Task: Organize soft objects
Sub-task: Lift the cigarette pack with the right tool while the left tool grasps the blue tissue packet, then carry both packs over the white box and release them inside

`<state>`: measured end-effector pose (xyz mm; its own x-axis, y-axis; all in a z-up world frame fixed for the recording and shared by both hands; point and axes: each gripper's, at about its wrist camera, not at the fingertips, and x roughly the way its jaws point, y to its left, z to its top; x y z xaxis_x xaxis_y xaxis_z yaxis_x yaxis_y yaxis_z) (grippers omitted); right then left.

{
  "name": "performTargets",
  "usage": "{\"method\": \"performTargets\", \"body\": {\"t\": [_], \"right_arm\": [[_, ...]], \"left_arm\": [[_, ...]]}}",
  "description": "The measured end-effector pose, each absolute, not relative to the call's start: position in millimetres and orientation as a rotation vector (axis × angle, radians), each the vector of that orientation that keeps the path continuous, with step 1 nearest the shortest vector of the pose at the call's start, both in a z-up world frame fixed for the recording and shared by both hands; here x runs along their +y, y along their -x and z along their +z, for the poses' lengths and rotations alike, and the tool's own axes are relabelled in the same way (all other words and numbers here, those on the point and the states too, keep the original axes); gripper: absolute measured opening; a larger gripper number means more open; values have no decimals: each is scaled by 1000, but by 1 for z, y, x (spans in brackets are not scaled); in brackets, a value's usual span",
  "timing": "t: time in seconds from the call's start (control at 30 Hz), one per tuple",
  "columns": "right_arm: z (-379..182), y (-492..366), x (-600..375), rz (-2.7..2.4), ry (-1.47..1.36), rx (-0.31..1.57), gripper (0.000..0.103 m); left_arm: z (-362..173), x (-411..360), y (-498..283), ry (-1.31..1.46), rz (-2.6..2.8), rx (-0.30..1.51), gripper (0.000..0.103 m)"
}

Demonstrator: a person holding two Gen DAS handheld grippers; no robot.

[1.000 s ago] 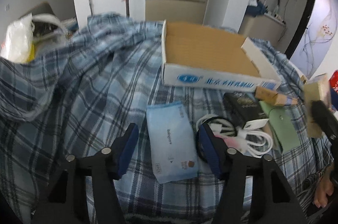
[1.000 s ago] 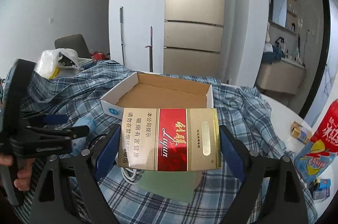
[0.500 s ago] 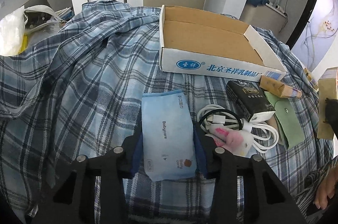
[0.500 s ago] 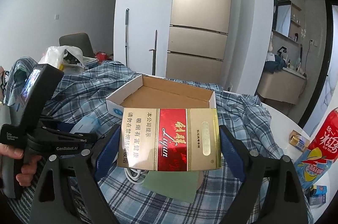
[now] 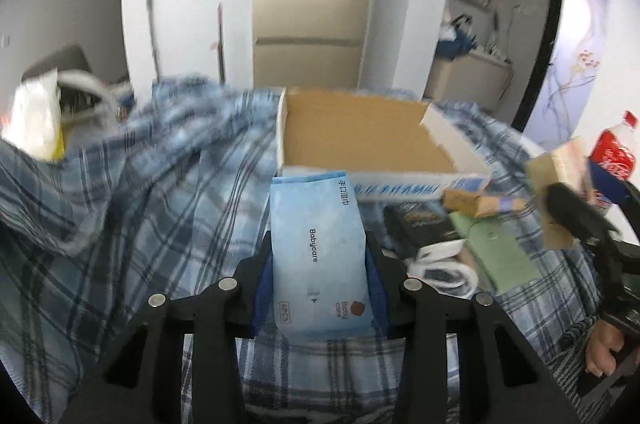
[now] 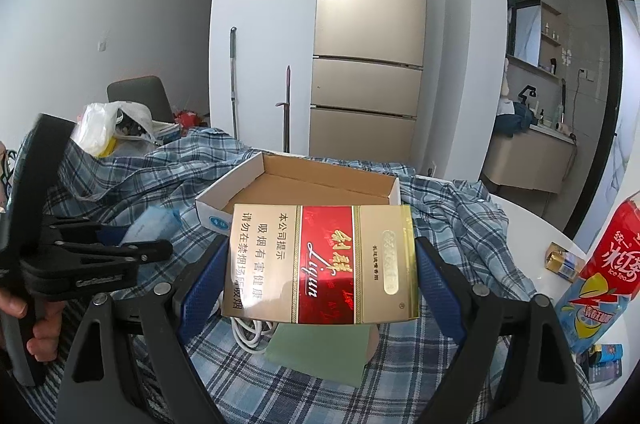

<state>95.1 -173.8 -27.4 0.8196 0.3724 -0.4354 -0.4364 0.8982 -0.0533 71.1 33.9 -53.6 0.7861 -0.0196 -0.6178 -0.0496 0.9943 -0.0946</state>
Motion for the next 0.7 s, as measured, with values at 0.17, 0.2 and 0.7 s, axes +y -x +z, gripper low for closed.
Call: {"method": "performTargets", "body": {"t": [0.17,0.2,0.7], "right_arm": [[-24,-91,-178,442,136,397,88],[-23,-90,-178,446,133,389,88],[21,-70,-190,392,120,234,88]], "left_arm": [[-31,27,-43,79,-1,495,43],[-28,26,-39,75,-5,472,43],[50,6,-11,7,-2,325,43]]}}
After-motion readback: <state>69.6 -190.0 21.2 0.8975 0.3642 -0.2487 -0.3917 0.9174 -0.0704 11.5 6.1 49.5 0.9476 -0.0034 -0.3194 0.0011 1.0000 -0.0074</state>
